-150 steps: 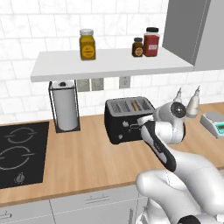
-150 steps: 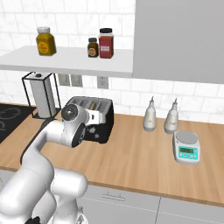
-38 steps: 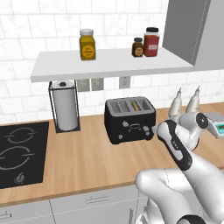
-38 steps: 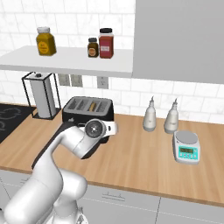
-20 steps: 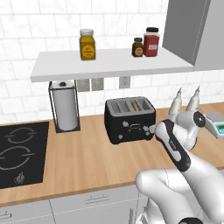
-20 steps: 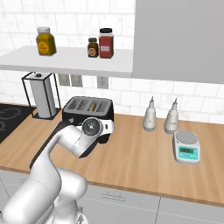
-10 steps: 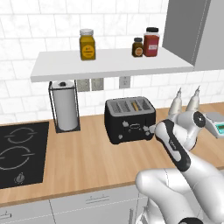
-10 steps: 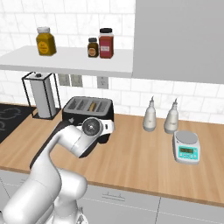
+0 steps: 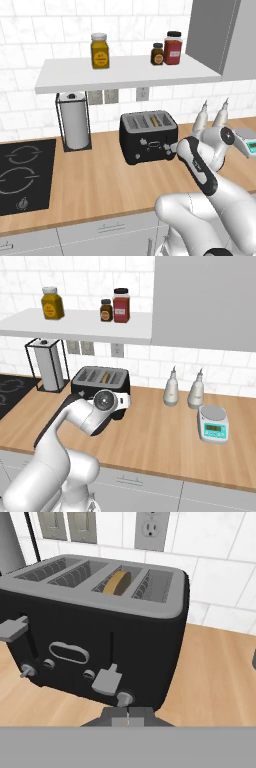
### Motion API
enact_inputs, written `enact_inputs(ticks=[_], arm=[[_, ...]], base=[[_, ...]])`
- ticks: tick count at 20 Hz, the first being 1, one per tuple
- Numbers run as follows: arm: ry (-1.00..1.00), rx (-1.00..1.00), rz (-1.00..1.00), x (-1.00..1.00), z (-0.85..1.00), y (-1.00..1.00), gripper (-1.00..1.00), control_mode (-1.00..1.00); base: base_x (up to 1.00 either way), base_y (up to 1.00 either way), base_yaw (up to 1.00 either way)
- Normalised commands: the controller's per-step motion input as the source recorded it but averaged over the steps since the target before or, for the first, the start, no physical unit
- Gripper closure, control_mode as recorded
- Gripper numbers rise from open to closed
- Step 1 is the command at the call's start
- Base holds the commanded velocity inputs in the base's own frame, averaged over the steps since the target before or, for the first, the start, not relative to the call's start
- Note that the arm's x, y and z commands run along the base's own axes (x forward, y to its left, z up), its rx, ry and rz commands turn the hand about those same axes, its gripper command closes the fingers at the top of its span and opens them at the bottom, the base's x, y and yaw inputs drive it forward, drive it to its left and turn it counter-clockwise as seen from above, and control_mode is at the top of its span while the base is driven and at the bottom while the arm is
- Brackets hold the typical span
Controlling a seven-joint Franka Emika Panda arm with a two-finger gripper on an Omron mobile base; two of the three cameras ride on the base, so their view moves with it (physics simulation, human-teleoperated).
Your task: Start the toaster. Once the lever pops up, take the bread to the plate on the dining counter.
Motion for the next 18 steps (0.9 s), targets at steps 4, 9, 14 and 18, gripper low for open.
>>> enact_inputs(ticks=[4, 9, 14, 18], arm=[[0.01, 0.00, 0.00, 0.00, 0.00, 0.00, 1.00, -1.00], [0.01, 0.00, 0.00, 0.00, 0.00, 0.00, 1.00, -1.00], [0.00, 0.00, 0.00, 0.00, 0.00, 0.00, 1.00, -1.00], [0.00, 0.00, 0.00, 0.00, 0.00, 0.00, 1.00, -1.00]], base=[[0.00, 0.00, 0.00], [0.00, 0.00, 0.00], [0.00, 0.00, 0.00], [0.00, 0.00, 0.00]])
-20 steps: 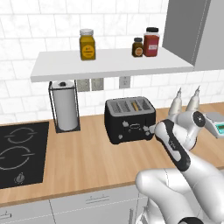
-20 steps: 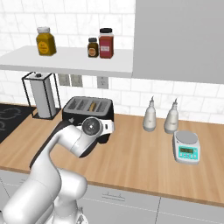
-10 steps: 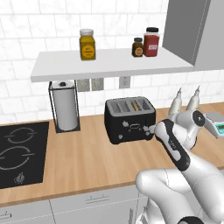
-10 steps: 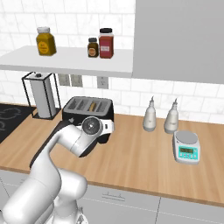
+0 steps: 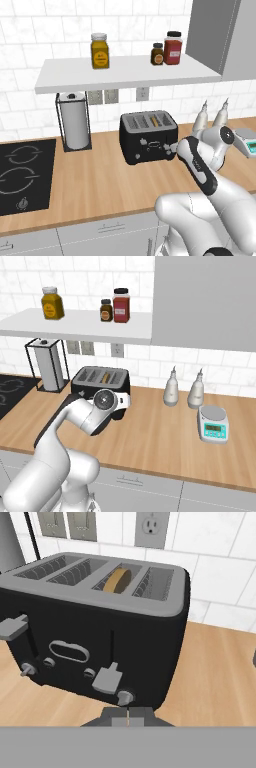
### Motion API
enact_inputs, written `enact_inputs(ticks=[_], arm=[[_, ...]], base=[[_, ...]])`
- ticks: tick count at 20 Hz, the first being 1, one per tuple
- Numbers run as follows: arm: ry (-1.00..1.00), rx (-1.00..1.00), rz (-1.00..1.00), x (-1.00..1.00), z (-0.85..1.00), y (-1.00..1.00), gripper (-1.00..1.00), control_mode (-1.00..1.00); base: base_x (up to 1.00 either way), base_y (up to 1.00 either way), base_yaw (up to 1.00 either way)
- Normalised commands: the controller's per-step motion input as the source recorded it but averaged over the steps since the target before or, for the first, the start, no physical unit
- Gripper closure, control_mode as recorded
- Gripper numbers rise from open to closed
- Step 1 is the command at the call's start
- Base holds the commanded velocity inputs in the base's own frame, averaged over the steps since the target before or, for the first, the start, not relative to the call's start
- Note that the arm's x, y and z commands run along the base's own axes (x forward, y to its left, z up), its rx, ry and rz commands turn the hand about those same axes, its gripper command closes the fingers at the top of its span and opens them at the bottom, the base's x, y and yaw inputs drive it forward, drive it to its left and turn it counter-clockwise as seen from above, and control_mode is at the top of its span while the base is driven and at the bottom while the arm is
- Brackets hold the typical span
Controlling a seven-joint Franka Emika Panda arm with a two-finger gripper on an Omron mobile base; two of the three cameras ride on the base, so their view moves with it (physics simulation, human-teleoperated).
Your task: Start the toaster. Once the lever pops up, take the bread to the plate on the dining counter.
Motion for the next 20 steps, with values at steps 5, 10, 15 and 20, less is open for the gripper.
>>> enact_inputs(ticks=[5, 10, 15, 20], arm=[[0.00, 0.00, 0.00, 0.00, 0.00, 0.00, 1.00, -1.00], [0.00, 0.00, 0.00, 0.00, 0.00, 0.00, 1.00, -1.00], [0.00, 0.00, 0.00, 0.00, 0.00, 0.00, 1.00, -1.00], [0.00, 0.00, 0.00, 0.00, 0.00, 0.00, 1.00, -1.00]], base=[[0.00, 0.00, 0.00], [0.00, 0.00, 0.00], [0.00, 0.00, 0.00], [0.00, 0.00, 0.00]])
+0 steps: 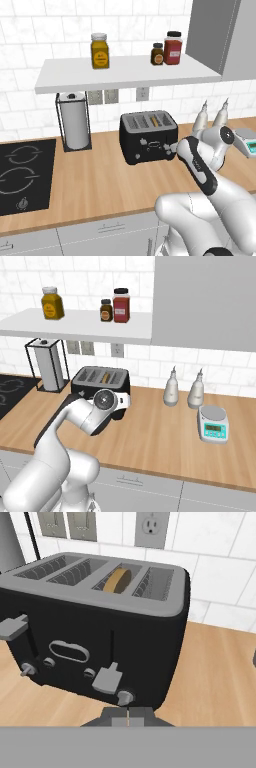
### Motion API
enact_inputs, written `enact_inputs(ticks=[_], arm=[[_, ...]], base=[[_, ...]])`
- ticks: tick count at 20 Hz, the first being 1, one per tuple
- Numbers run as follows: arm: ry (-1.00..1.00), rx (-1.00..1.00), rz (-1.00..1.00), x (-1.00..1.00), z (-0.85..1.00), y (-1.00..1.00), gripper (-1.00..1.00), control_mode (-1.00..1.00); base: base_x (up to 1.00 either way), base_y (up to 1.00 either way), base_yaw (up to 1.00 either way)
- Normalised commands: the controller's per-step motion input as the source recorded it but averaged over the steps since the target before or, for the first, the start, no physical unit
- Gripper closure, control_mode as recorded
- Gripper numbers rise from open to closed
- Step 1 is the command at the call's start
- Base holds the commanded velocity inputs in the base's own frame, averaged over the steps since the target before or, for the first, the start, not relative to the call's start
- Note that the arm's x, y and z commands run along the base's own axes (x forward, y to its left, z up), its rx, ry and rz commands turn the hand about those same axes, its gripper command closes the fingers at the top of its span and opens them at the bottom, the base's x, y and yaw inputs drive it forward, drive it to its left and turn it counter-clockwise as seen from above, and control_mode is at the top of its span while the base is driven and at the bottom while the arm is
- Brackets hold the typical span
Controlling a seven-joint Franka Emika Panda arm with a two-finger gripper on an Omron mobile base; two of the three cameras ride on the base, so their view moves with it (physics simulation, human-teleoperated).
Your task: Start the toaster. Once the lever pops up, take the bread to the plate on the dining counter.
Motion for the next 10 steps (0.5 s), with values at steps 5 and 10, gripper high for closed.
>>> enact_inputs(ticks=[5, 10], arm=[[0.00, 0.00, 0.00, 0.00, 0.00, 0.00, 1.00, -1.00], [0.00, 0.00, 0.00, 0.00, 0.00, 0.00, 1.00, -1.00]], base=[[0.00, 0.00, 0.00], [0.00, 0.00, 0.00]])
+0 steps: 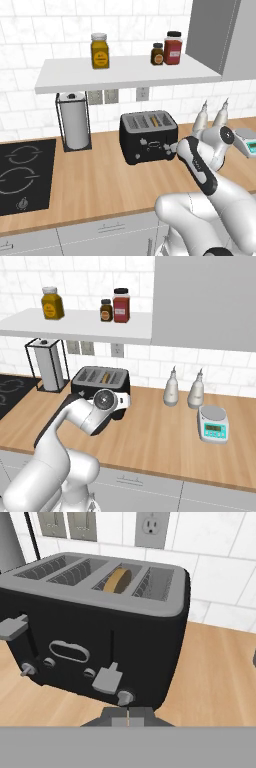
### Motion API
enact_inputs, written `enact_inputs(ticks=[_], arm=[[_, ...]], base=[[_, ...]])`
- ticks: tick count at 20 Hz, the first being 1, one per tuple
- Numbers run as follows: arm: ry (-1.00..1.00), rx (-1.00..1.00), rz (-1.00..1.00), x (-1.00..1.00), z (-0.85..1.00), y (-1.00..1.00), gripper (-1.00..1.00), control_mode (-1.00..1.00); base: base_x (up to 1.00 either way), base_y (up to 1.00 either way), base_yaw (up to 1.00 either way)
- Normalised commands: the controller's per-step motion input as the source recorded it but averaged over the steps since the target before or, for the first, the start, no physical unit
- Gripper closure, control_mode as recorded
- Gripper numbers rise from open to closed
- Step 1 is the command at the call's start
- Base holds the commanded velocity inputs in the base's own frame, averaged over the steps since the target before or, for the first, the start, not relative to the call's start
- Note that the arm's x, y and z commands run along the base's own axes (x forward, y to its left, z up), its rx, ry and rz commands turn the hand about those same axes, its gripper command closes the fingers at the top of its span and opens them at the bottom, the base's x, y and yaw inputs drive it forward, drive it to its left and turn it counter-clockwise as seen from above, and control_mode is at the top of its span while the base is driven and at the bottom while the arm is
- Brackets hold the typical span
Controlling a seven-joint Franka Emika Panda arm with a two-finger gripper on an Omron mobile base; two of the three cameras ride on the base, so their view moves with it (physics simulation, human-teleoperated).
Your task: Start the toaster. Once the lever pops up, take the bread to the plate on the dining counter.
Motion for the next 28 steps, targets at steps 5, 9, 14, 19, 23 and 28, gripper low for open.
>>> enact_inputs(ticks=[5, 9, 14, 19, 23, 28], arm=[[0.00, 0.00, 0.00, 0.00, 0.00, 0.00, 1.00, -1.00], [0.00, 0.00, 0.00, 0.00, 0.00, 0.00, 1.00, -1.00], [0.00, 0.00, 0.00, 0.00, 0.00, -0.04, 1.00, -1.00], [-0.01, 0.00, 0.01, -0.03, 0.00, -0.02, 1.00, -1.00], [-0.02, 0.00, 0.06, 0.00, 0.04, -0.11, 1.00, -1.00], [-0.05, 0.00, 0.09, 0.00, 0.12, -0.11, 1.00, -1.00]], base=[[0.00, 0.00, 0.00], [0.00, 0.00, 0.00], [0.00, 0.00, 0.00], [0.00, 0.00, 0.00], [0.00, 0.00, 0.00], [0.00, 0.00, 0.00]])
